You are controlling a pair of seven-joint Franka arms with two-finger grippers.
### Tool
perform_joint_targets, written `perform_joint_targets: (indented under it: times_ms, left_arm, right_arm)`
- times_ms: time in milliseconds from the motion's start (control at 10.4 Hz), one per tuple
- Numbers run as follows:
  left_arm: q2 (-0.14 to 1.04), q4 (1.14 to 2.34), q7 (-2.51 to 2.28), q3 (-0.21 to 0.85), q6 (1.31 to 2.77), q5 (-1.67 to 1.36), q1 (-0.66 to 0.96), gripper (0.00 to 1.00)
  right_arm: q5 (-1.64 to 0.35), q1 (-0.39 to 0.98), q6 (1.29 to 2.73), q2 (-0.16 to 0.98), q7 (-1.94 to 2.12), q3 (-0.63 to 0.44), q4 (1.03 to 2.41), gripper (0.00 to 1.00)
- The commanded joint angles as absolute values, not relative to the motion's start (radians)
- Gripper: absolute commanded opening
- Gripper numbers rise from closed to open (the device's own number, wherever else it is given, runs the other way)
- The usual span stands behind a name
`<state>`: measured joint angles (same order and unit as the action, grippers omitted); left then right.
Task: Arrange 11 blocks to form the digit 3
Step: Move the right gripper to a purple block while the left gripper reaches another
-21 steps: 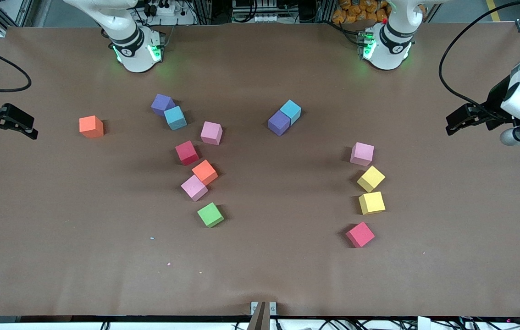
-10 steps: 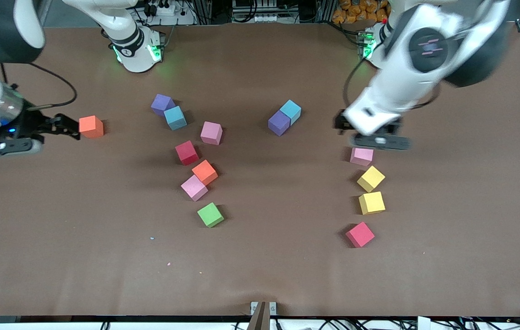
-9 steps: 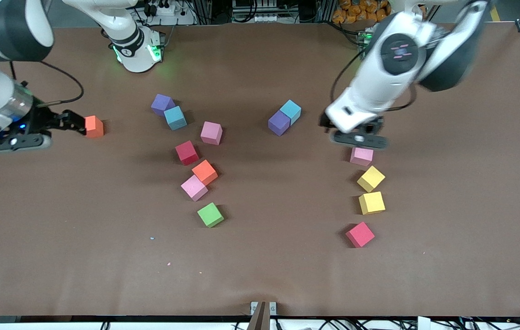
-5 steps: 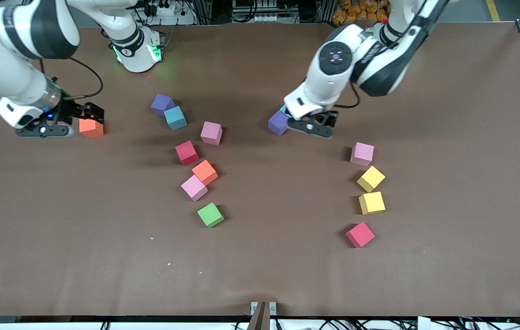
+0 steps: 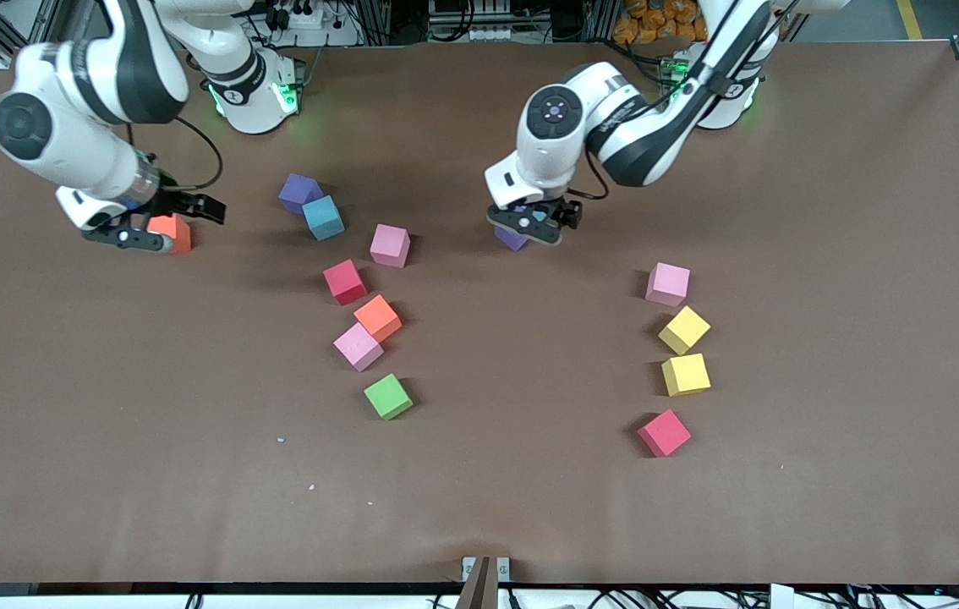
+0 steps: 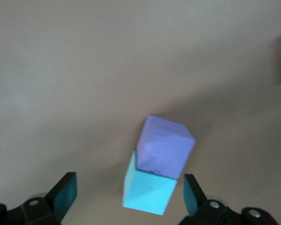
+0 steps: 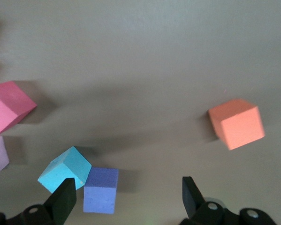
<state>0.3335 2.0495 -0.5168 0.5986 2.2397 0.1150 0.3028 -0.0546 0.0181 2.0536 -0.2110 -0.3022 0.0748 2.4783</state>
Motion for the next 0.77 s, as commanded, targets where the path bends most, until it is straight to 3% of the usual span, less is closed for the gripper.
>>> perform_joint_targets:
  times_ms: [0,193,481,674]
  left_arm:
    - [0.382,2.049,-0.572,0.597,2.273,0.211,0.331,1.0]
    - [0.422,2.049,-0.592,0.589,2.278,0.256,0.363,1.0]
    - [0.459,2.048,-0.594,0.575,2.325,0.285,0.383,1.0]
    - [0.477,2.048,-0.594,0.557,2.332,0.293,0.403,1.0]
  right_arm:
    - [-0.075,0.122,2.202,-0.25,-0.504,0.072,2.627,1.0]
    - [-0.139,0.187,2.227,-0.256,-0.592,0.071,2.68,1.0]
    - [-0.196,0.241,2.412,-0.229,-0.598,0.071,2.793,1.0]
    - [-0.221,0.244,2.447,-0.215,-0.598,0.071,2.832,1.0]
